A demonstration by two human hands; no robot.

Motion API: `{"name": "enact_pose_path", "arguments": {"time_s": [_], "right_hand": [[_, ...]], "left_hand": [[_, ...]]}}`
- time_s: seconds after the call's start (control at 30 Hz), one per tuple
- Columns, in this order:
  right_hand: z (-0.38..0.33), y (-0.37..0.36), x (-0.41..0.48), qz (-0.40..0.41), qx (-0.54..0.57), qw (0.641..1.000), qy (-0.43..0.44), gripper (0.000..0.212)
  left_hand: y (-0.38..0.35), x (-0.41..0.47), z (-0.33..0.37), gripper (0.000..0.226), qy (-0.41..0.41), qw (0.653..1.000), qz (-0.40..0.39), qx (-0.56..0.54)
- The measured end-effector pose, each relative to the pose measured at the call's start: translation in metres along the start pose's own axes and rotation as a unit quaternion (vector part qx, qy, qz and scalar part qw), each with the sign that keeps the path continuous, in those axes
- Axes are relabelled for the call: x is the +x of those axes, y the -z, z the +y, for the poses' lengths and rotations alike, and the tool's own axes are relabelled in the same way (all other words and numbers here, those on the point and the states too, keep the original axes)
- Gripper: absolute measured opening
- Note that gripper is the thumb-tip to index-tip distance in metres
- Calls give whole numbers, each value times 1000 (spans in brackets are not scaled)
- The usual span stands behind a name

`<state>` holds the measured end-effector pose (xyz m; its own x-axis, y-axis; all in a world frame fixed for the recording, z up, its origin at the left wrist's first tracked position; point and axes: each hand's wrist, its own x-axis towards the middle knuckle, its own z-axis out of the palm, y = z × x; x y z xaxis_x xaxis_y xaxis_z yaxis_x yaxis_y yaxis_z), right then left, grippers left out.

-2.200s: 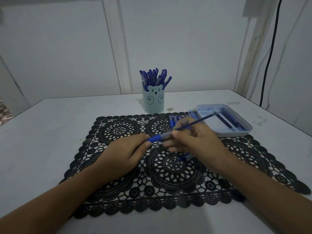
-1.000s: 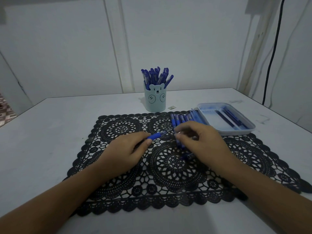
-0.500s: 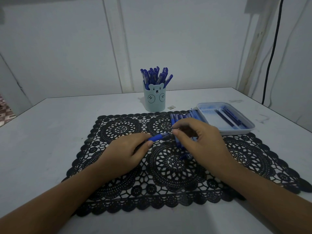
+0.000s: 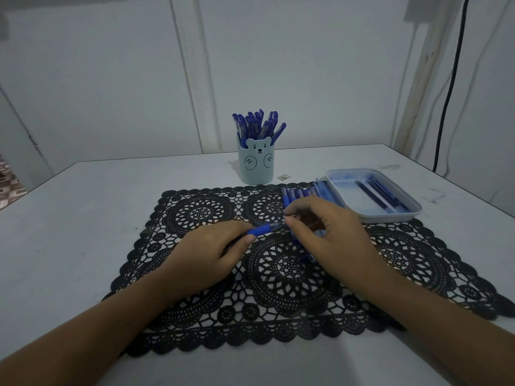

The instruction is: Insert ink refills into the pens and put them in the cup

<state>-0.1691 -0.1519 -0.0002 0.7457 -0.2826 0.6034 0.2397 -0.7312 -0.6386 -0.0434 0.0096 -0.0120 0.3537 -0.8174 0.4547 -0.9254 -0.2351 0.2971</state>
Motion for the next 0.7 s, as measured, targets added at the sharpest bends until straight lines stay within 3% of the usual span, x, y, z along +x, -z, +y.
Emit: {"name": "enact_pose_path", "arguments": {"time_s": [0.47, 0.7], "right_hand": [[-1, 7, 1, 33, 44, 997, -62, 12], [-2, 4, 0, -10, 34, 998, -46, 25]], "left_hand": [[0, 1, -2, 50, 20, 1000, 11, -21], [0, 0, -2, 50, 10, 1000, 9, -12]]}}
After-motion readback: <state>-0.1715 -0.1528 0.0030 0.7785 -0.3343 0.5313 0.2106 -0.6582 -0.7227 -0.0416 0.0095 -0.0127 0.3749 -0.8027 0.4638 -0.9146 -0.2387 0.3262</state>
